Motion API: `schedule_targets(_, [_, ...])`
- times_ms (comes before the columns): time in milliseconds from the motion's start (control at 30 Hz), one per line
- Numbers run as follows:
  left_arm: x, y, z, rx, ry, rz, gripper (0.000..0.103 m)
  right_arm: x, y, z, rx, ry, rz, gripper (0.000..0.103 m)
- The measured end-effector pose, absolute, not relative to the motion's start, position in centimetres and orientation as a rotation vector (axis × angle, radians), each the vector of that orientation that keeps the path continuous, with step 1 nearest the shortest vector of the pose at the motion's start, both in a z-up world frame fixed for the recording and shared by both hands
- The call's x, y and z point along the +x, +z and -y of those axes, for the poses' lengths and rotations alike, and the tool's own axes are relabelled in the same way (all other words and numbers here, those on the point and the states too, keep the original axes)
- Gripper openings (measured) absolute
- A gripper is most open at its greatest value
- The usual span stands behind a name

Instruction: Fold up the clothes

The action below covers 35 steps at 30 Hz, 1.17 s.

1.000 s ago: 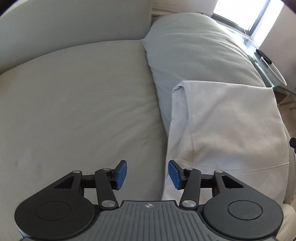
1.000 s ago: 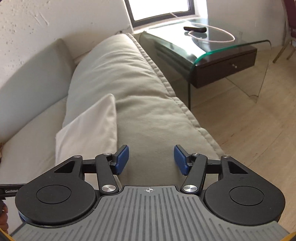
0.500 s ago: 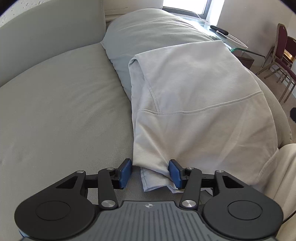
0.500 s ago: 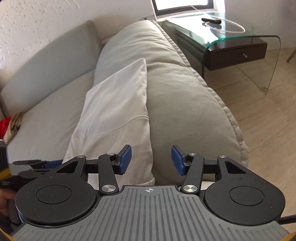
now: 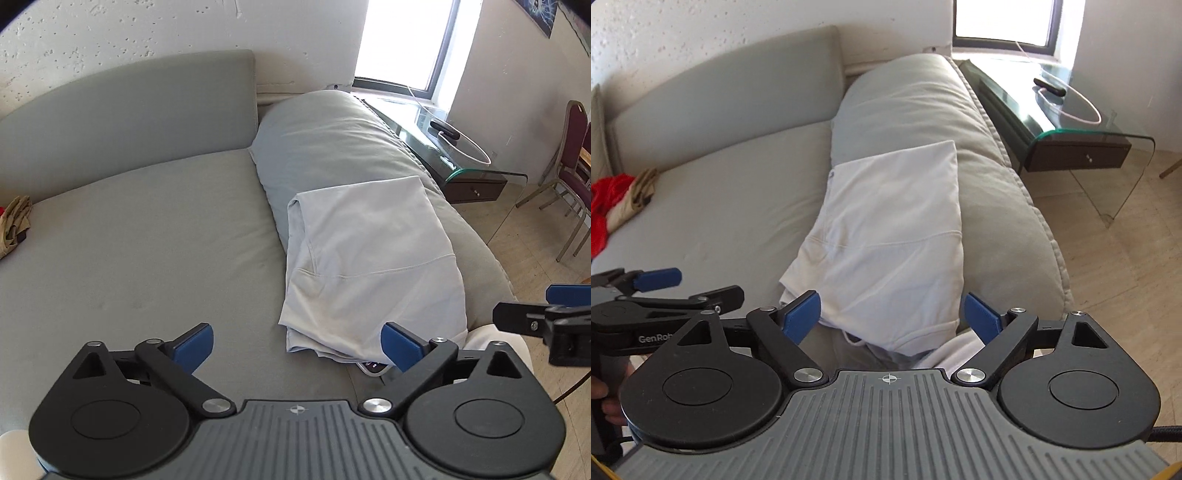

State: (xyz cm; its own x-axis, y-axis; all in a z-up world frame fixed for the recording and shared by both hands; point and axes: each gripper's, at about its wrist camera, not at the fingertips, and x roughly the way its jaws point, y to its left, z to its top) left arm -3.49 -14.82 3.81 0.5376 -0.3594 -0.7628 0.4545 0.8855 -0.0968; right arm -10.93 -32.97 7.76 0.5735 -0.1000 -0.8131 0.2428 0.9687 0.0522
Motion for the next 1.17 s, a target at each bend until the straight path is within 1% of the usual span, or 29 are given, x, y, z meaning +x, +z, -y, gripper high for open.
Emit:
schedule_targets(167, [-5.0,5.4,15.1,0.113,-0.474,-0.853,0.101,-11.9,9.4,31.4,0.118,-0.185,-0.946,0.091])
schedule_targets(333, [-5.8,5.1,16.1,0.133,-0.499,-0.86,0.101,-12.9,9.8,31.0,0.104,-0.176,-0.954,0.092])
schedule_targets(1167, [-5.9,3.9,18.0,0.176,-0.508,-0.883,0.1,-13.4,8.1,32.8,0.141,-0.21,-0.988,0.092])
